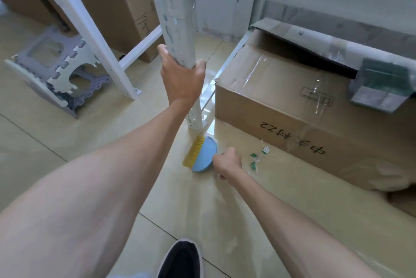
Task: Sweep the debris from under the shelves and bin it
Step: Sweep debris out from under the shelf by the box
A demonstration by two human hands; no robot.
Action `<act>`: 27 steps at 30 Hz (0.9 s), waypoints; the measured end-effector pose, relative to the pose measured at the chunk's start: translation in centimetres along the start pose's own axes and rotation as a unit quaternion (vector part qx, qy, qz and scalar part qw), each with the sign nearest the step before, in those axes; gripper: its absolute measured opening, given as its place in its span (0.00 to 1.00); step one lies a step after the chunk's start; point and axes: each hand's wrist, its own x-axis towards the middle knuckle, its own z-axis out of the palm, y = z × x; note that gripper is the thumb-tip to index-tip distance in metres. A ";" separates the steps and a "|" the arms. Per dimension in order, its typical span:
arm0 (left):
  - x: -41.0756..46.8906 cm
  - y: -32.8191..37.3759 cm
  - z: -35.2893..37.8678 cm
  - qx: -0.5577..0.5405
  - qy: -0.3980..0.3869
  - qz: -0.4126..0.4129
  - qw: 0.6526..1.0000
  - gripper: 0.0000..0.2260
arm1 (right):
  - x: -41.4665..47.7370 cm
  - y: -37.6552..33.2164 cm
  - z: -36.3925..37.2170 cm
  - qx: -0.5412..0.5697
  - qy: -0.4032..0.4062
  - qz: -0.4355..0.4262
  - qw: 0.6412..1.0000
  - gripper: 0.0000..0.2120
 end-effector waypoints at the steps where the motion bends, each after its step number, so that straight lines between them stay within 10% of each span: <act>1: 0.0 0.0 0.0 0.005 -0.001 0.000 1.000 0.20 | 0.0 0.6 -1.0 0.002 0.013 0.005 1.000 0.05; 18: 0.2 -0.3 0.4 0.034 0.013 0.006 0.999 0.22 | 0.4 -1.2 -5.6 0.025 0.020 -0.070 0.997 0.04; 27: 0.1 -0.3 0.3 0.032 0.018 0.009 0.999 0.20 | -0.2 -2.2 -2.5 0.201 0.099 0.050 0.973 0.17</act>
